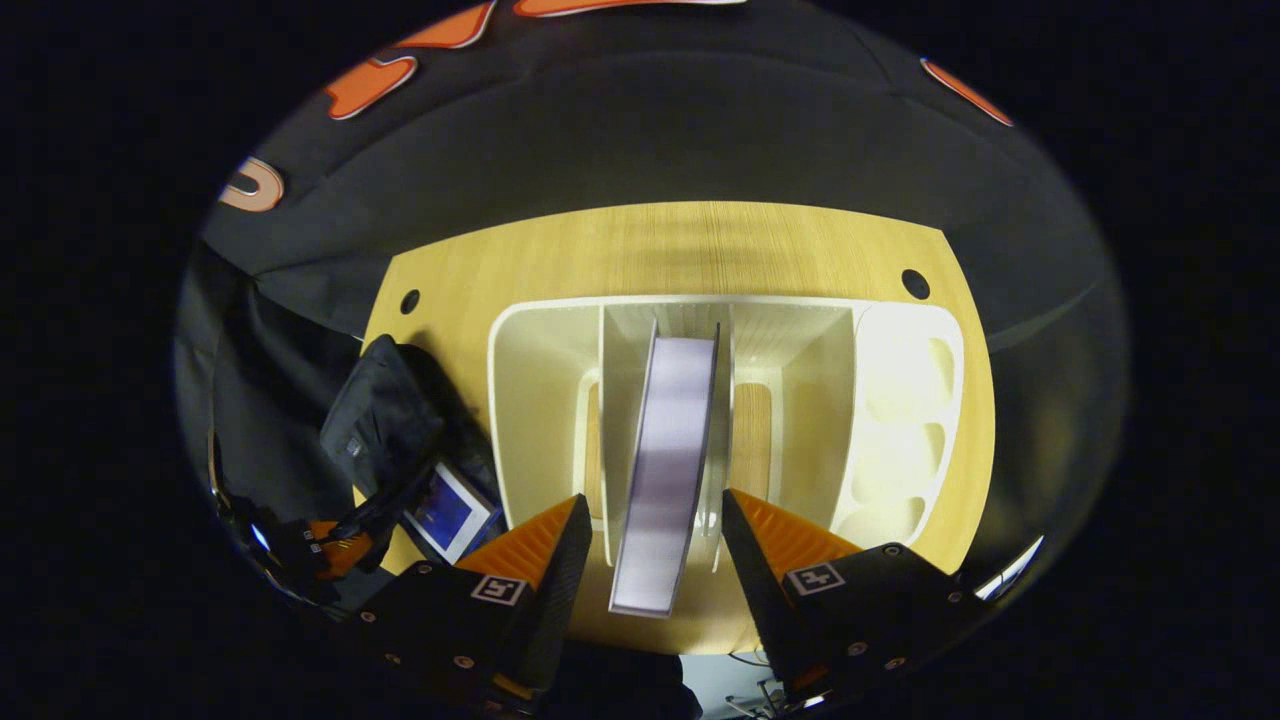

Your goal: Open the schoolbag, grab two books from the bookshelf and put them into the schoolbag.

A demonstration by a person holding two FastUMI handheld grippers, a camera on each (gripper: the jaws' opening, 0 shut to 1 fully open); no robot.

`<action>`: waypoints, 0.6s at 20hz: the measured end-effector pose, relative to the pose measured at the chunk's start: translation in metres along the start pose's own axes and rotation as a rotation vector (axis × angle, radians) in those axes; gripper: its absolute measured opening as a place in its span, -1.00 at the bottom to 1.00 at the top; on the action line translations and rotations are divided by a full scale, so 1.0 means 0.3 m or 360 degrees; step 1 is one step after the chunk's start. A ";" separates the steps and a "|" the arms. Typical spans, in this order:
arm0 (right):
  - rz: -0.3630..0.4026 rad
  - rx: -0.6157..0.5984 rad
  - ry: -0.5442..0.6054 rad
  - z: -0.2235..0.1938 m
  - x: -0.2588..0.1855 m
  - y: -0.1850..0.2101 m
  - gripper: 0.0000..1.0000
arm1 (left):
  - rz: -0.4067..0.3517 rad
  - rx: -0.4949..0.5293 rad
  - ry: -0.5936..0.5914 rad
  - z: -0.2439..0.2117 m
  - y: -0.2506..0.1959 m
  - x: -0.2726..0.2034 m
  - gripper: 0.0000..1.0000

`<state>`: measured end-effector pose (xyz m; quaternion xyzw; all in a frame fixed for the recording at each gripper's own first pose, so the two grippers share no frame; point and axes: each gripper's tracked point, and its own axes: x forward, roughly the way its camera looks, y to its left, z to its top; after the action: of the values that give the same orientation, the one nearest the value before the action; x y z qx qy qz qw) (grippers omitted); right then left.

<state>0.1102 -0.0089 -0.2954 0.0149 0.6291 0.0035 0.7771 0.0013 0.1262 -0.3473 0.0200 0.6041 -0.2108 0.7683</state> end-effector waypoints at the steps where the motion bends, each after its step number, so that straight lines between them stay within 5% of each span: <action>1: -0.0024 0.0004 0.0025 0.002 0.023 -0.010 0.52 | 0.0004 -0.0011 0.0004 -0.003 0.001 0.004 -0.95; 3: -0.0051 0.0038 0.0062 0.001 0.047 -0.011 0.07 | 0.0012 -0.0020 0.0010 -0.002 -0.003 0.003 -0.95; 4: -0.0064 0.0054 0.0062 0.008 0.042 -0.015 0.05 | 0.0019 -0.0021 0.0009 -0.001 0.000 0.009 -0.95; 7: -0.0086 0.0076 0.0059 0.000 0.027 -0.027 -0.46 | 0.0023 -0.0019 0.0002 0.005 -0.006 0.006 -0.95; 8: -0.0082 0.0090 0.0050 0.002 0.013 -0.026 -0.31 | 0.0022 -0.0017 -0.0002 0.003 -0.007 0.001 -0.96; 12: -0.0064 0.0132 -0.0069 0.019 -0.112 -0.030 -0.38 | 0.0021 0.0011 -0.0026 0.002 -0.001 -0.007 -0.95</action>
<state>0.1088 -0.0189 -0.2617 0.0344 0.6119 -0.0384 0.7892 0.0014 0.1263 -0.3450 0.0248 0.5968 -0.2081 0.7745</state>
